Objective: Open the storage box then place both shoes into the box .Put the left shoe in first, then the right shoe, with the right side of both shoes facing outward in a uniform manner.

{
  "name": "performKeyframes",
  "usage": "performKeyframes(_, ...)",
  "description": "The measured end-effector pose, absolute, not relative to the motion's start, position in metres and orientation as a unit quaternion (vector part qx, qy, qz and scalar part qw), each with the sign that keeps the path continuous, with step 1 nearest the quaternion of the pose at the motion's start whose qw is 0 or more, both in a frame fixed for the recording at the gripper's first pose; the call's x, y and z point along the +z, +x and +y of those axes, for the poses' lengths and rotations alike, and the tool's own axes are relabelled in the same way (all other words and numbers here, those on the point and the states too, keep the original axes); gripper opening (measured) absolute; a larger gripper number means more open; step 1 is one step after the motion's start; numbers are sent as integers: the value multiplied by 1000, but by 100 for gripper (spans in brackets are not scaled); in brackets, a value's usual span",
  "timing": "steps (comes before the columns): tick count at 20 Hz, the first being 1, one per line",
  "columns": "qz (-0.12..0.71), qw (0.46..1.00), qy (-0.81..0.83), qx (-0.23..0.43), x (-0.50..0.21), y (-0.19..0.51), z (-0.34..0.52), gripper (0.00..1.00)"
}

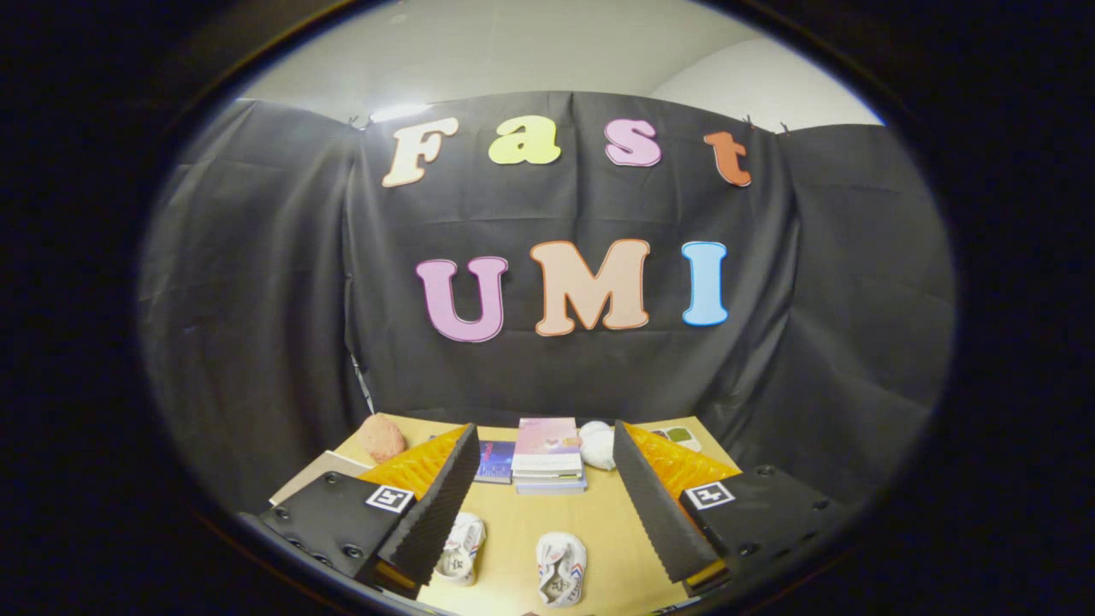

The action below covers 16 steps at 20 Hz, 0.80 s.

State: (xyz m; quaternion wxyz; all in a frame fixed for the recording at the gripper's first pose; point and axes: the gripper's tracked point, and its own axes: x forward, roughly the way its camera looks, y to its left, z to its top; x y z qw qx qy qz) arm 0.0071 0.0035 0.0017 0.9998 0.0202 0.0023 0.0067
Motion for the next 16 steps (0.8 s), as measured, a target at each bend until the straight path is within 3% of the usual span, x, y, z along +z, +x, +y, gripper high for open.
performKeyframes(16, 18, 1000, 14, 11, -12, 14, -4, 99)
